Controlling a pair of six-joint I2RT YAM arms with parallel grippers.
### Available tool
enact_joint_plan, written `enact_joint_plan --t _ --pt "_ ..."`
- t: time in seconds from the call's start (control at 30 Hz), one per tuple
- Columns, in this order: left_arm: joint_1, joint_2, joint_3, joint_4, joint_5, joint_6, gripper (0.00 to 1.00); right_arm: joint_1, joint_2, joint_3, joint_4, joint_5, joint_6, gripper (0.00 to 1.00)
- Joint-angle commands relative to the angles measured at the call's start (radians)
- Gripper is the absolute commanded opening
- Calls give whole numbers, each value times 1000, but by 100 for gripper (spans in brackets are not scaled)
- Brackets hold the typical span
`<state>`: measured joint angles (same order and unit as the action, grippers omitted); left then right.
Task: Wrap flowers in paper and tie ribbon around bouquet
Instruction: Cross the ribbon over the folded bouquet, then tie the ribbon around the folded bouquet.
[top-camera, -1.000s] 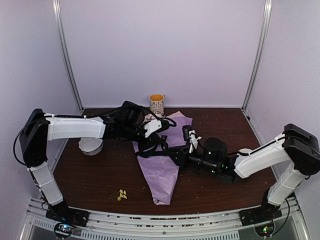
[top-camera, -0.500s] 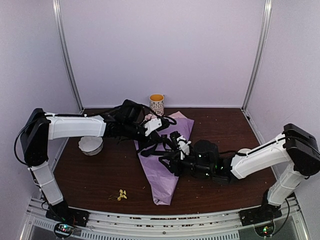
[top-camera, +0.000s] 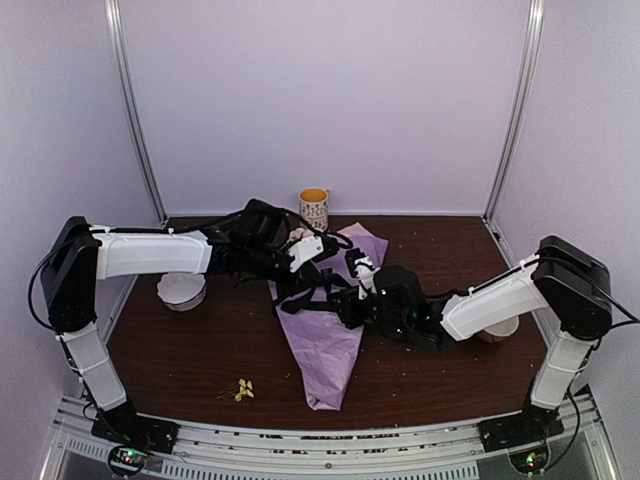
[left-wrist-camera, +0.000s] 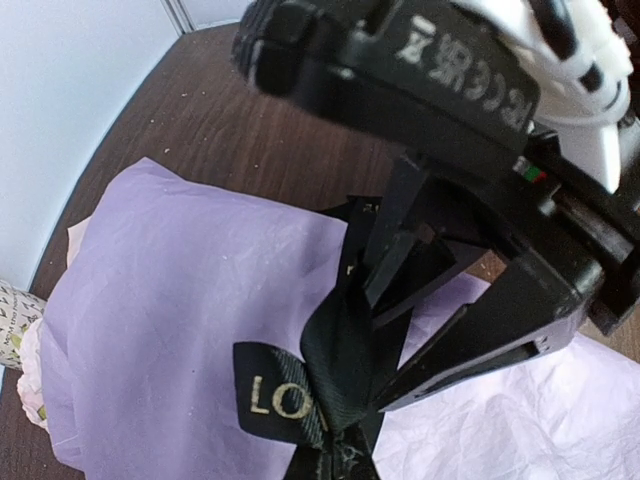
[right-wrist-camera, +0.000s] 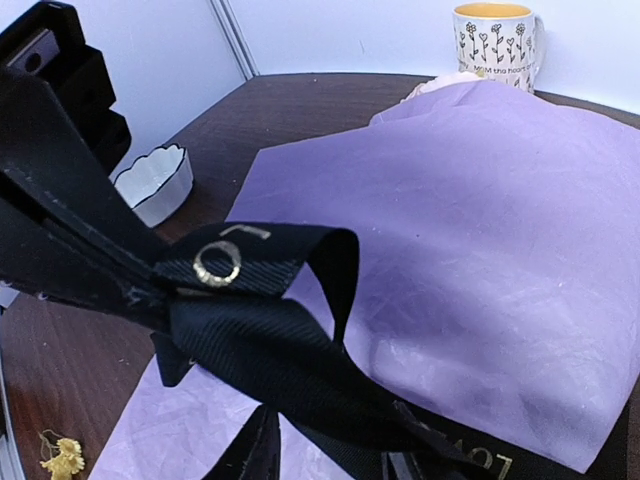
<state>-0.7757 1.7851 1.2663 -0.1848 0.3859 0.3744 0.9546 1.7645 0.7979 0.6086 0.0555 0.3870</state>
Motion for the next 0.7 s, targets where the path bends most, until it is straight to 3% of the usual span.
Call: enact_joint_plan --t 0.0,0.2,0.37,0.43,0.57,0.67 --pt "7 12 38 15 26 -9 0 -12 35 58 -23 21 -22 37" --pt "7 15 31 24 29 -13 0 -23 71 98 -25 -26 -39 41" --pt "7 11 33 25 38 -15 0 -37 126 136 -24 -29 -27 37" --pt "7 7 28 27 38 -18 0 -43 139 150 -25 -36 -25 31" --pt "8 5 21 28 21 -22 0 -51 119 151 -41 -52 -16 5" --pt "13 9 18 28 -48 -31 0 -49 74 149 -96 -104 -44 0"
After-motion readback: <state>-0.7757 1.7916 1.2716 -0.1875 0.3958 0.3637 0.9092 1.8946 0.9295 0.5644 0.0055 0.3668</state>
